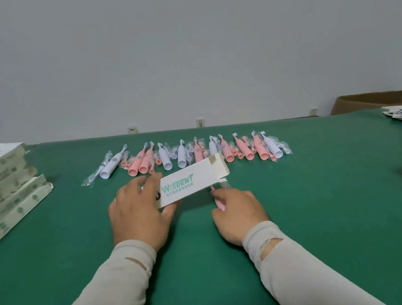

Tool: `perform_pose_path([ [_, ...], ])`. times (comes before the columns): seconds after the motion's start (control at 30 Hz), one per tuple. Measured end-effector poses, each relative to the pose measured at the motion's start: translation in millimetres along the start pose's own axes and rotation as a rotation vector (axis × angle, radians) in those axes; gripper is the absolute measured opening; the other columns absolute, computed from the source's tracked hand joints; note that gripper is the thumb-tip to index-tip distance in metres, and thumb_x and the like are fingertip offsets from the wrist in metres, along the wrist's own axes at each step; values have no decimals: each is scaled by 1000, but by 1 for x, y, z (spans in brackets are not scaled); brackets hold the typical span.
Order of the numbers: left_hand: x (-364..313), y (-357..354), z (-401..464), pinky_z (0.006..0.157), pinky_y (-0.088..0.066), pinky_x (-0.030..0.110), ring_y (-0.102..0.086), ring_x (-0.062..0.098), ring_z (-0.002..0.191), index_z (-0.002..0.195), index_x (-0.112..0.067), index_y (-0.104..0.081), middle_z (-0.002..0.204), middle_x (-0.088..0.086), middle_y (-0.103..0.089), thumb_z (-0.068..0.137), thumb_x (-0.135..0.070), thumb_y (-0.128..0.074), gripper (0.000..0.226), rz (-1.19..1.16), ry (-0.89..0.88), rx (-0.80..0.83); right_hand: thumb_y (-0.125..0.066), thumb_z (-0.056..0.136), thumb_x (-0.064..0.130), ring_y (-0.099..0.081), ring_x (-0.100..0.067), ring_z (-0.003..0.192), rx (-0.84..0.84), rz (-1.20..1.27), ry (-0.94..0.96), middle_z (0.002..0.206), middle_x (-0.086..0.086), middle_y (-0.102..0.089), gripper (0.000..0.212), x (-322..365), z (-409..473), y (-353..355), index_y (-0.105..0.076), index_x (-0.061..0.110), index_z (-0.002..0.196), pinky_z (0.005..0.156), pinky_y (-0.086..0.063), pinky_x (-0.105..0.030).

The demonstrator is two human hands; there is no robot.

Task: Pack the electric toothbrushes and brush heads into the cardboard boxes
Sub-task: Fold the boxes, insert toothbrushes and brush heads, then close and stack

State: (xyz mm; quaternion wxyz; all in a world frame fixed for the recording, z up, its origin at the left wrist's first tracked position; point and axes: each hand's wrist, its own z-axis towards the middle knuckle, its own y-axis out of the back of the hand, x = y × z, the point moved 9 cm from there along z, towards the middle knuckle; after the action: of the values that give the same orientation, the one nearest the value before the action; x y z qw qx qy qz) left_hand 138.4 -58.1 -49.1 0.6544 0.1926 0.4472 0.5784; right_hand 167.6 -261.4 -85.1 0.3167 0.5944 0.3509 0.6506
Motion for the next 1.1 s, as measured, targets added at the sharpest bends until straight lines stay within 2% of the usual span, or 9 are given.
perform_pose_path([
  [0.1,10,1,6,93,-40,44,-48,32,116,132,-33,-55,131,2,-56,77,-49,-75,60,-55,21,-41,-56,91,35,-54,-25,105,-49,-19,9,110,-1,-56,50,-11,5,11,-50,40,140,96,-49,-36],
  [0.23,15,-6,10,94,-39,44,-47,31,116,134,-35,-53,130,2,-55,77,-49,-76,63,-90,63,-23,-64,84,55,-50,-23,109,-92,-215,-10,100,4,-61,34,-17,17,22,-72,28,101,85,-47,-33],
  [0.4,26,-9,15,96,-38,45,-45,29,118,132,-37,-53,131,-1,-54,77,-51,-76,61,-86,75,-9,-62,79,52,-52,-24,100,-191,-217,-38,89,-1,-61,34,-16,19,33,-67,18,76,77,-46,-32],
  [0.5,34,-8,16,96,-38,45,-45,28,118,133,-37,-53,131,-3,-54,76,-50,-77,64,-77,84,-22,-62,79,50,-47,-23,88,-389,-65,-8,75,5,-55,39,-16,10,62,-58,18,58,67,-37,-33],
  [0.6,35,-8,17,97,-37,44,-44,27,119,132,-39,-53,132,-4,-53,76,-51,-77,62,-98,78,-14,-63,85,44,-49,-15,78,-589,281,86,78,14,-53,31,-16,0,91,-60,22,65,67,-34,-28],
  [0.7,27,-10,16,97,-37,42,-44,26,119,129,-42,-54,131,-6,-52,76,-53,-75,58,-73,24,19,-64,94,33,-48,-7,54,-550,908,142,64,7,-56,26,-21,-2,93,-61,17,73,52,-40,-20],
  [0.8,24,-12,14,95,-36,40,-44,25,117,126,-44,-54,130,-8,-51,76,-53,-75,55,-79,-4,42,-61,99,23,-61,-10,51,-477,1242,107,64,0,-68,14,-23,-1,85,-63,12,90,42,-46,-20],
  [0.93,22,-15,14,98,-35,41,-42,23,120,129,-44,-52,133,-10,-49,75,-53,-76,59,-112,-14,74,-62,99,18,-71,-13,64,-484,1346,84,75,-2,-75,7,-26,0,83,-60,11,101,53,-55,-20],
  [1.1,20,-14,14,100,-34,40,-41,21,121,131,-43,-53,134,-11,-50,75,-53,-76,61,-152,-25,65,-64,98,19,-71,-14,64,-448,1317,72,74,-5,-75,13,-27,4,78,-61,7,103,54,-55,-20],
])
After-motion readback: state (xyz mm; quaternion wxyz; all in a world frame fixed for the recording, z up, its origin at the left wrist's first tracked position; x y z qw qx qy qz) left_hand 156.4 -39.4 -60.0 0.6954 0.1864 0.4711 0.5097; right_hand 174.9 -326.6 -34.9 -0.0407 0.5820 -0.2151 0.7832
